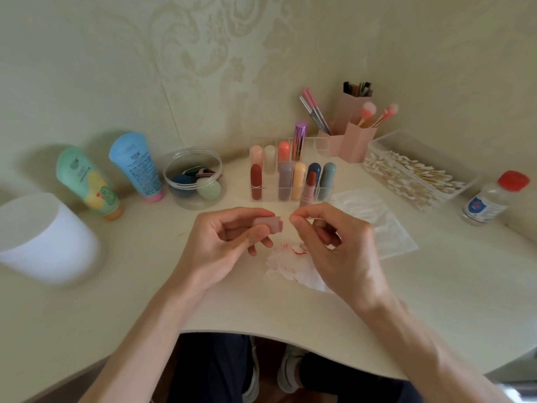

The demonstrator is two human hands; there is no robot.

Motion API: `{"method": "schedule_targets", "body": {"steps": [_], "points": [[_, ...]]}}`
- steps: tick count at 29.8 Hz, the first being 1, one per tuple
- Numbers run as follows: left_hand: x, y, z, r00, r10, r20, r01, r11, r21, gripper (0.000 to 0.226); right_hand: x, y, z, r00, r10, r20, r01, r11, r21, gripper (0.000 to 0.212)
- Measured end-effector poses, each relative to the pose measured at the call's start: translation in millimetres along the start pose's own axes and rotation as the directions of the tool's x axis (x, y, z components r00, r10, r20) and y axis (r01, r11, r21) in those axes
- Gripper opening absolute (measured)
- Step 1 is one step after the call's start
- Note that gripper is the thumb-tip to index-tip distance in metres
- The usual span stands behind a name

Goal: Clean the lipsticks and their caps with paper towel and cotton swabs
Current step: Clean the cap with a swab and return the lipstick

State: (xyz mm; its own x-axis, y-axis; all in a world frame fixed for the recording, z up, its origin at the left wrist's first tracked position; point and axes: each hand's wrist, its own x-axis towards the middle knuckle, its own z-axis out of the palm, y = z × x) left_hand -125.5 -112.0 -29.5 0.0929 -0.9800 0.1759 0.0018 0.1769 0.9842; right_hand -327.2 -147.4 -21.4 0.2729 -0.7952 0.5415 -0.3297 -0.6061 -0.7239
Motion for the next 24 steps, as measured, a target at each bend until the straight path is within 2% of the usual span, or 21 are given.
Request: {"method": "schedule_targets", "body": {"steps": [4,8,19,24], "points": [[-0.2,-1.4,-1.7,1.0,-0.015,-0.002,0.015,1.0,0.011,0.025,-0.3,0.1,1.3,0.993,-0.111,-0.045,0.104,0.984,-0.142,0.004],[0.1,-0.6,-2.4,0.999,-0.022,-0.026,0.022,1.0,-0.007,0.028,0.2,0.4,1.9,0.986,-0.161,-0.037,0.152,0.973,-0.175,0.007],[-2.7,4.3,-1.5,0.995,-0.041,-0.094,0.035,0.997,-0.062,0.026,-0.5,3.0,-0.6,0.995,-0.026,0.096,0.031,0.998,-0.046,0.004],[-1.5,4.5,-1.3,0.998,-0.048,-0.05,0.046,0.998,-0.049,0.027,-0.2,1.5,-1.7,0.996,0.023,0.087,-0.028,0.998,0.062,0.005]]}}
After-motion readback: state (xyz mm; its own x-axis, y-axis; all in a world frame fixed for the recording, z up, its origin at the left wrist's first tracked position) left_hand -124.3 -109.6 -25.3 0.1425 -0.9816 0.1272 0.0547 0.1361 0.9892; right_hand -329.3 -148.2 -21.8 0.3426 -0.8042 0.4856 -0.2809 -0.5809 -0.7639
